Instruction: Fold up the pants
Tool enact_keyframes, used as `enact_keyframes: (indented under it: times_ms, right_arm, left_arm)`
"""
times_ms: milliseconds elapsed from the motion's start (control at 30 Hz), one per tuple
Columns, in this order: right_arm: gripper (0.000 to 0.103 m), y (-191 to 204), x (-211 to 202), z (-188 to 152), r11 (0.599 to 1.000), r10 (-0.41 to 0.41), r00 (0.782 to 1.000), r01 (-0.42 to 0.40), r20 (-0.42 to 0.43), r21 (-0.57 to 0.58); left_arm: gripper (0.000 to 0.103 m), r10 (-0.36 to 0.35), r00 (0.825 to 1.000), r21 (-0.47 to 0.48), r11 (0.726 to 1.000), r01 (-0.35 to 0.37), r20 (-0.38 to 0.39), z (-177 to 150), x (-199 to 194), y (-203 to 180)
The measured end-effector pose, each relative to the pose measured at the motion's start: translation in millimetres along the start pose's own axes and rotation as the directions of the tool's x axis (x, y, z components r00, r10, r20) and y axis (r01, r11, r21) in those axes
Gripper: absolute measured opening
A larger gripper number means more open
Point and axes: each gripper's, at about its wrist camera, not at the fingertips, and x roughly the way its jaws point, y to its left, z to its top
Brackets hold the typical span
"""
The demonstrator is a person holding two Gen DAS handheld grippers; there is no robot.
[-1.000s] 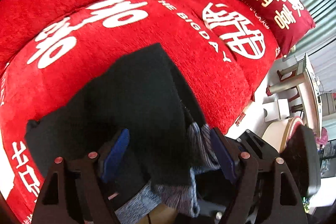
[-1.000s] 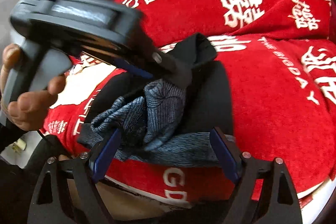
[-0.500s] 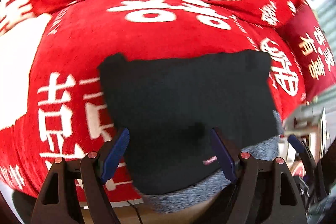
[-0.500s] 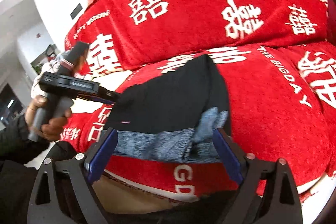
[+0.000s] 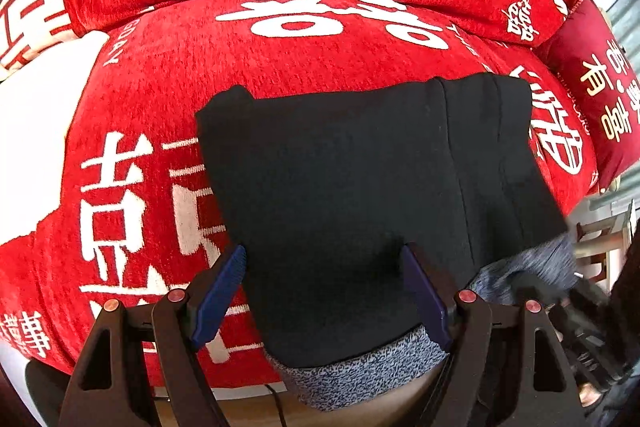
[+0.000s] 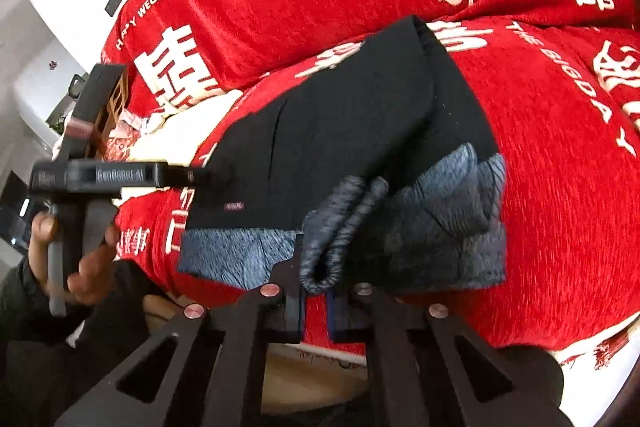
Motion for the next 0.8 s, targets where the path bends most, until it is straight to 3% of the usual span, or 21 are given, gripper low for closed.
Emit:
enact_keyframes:
  times_ms: [133,200,267,367,467,567,600,633,700,767,800]
  right_arm:
    - [0.007,-2,-35,21,0.999,-0.007,0.992,0.003,0.124,0.032]
    - [0.007,-12,-32,23,0.998,-0.050,0.993,0.047,0.105,0.033]
    - [0.007,-31,-15,14,0.992,-0.102,0.994,0.098,0.035,0.083]
    - [0.008,-57,7,-3,0.978,-0.085,0.995,0.092,-0.043,0.186]
    - [0.014,-58,-2,-2,0.971,-0.055,0.998,0.061,-0.032,0.232]
    - [0.030,-35,-29,17,0.977,-0.189,0.981,0.184,0.042,0.112]
    - [0.044,-21,-39,24,0.971,-0.238,0.967,0.233,0.095,0.055]
    - [0.069,-7,-48,32,0.961,-0.270,0.950,0.275,0.158,-0.006]
    - [0.093,21,-52,51,0.949,-0.252,0.933,0.291,0.259,-0.123]
    - [0.093,39,-40,72,0.931,-0.235,0.930,0.300,0.283,-0.211]
    - [0.093,42,-29,83,0.932,-0.216,0.940,0.279,0.264,-0.231]
  left_arm:
    - [0.080,-0.028,0.999,-0.025,0.999,0.029,0.042,5,-13,3]
    - [0.080,-0.034,0.998,-0.027,0.999,0.035,0.050,7,-14,3]
    - [0.080,-0.018,0.999,-0.019,1.000,0.019,0.035,7,-8,1]
    - [0.080,0.013,1.000,-0.001,1.000,-0.013,0.010,3,5,-2]
    - [0.080,0.029,1.000,-0.004,1.000,-0.029,-0.003,1,10,-1]
    - [0.080,0.038,0.996,-0.029,0.999,-0.036,0.075,8,-10,3]
    - [0.080,0.041,0.994,-0.038,0.999,-0.037,0.097,10,-15,4]
    - [0.080,0.042,0.991,-0.053,0.998,-0.036,0.123,14,-20,6]
    - [0.080,0.037,0.989,-0.086,0.996,-0.025,0.140,23,-21,8]
    - [0.080,0.036,0.990,-0.097,0.995,-0.023,0.135,32,-17,9]
    - [0.080,0.045,0.990,-0.102,0.994,-0.031,0.134,37,-14,9]
